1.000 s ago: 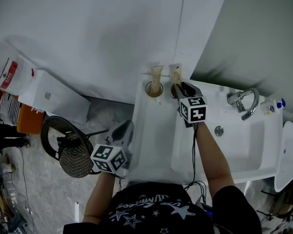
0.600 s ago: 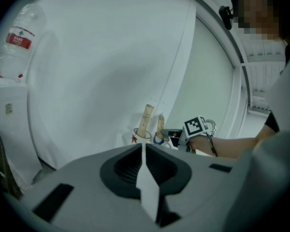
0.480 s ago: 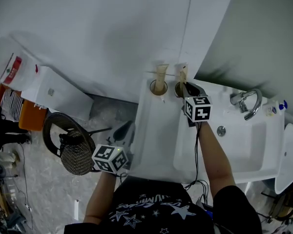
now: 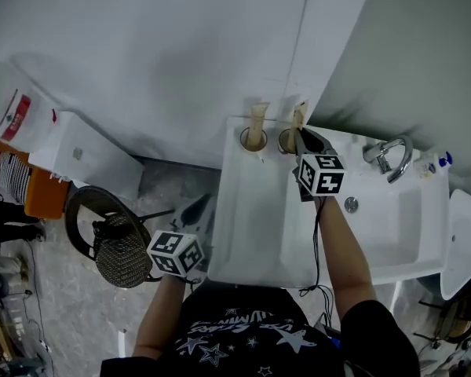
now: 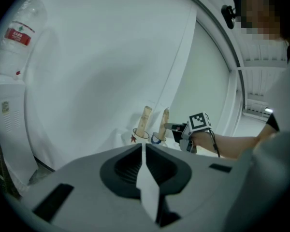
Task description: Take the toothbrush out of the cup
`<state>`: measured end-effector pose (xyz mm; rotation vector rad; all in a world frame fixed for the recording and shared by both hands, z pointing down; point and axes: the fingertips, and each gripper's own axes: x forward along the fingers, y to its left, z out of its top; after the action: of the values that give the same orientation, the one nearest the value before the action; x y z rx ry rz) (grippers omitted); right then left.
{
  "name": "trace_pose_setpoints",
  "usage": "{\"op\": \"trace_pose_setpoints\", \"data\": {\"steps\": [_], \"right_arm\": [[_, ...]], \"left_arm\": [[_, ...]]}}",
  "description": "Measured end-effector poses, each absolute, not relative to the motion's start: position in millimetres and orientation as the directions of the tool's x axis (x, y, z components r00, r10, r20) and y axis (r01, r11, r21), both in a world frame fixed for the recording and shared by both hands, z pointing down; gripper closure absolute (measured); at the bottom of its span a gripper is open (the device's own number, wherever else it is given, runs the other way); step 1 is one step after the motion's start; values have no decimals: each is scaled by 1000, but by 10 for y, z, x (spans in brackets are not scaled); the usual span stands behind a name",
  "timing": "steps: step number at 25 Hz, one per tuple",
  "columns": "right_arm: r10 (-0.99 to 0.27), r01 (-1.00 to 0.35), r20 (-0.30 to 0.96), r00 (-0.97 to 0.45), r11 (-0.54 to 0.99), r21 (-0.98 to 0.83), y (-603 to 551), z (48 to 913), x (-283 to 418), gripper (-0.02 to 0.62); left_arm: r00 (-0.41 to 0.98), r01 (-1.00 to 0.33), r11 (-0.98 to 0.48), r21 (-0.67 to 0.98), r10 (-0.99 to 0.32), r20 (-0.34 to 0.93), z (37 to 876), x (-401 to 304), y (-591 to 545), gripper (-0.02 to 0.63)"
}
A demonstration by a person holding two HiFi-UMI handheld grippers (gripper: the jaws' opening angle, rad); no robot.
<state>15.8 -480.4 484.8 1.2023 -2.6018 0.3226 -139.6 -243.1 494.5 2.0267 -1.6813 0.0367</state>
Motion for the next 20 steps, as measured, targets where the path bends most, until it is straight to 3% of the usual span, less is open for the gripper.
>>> {"op": "trace_pose_setpoints", "data": {"steps": [11,20], "right_arm": [[-773,-799,205,-601,580,-157,-4462,4168,334,561],[-736,-790,288,-612,552,-267,-3816,4445,502,561]], "left_arm": [[322,-909,-207,362,-900,294,4772,-1463,-2326,572],[369,-890,-247,383,-883,289,4837,-1426,-2157,572]]}}
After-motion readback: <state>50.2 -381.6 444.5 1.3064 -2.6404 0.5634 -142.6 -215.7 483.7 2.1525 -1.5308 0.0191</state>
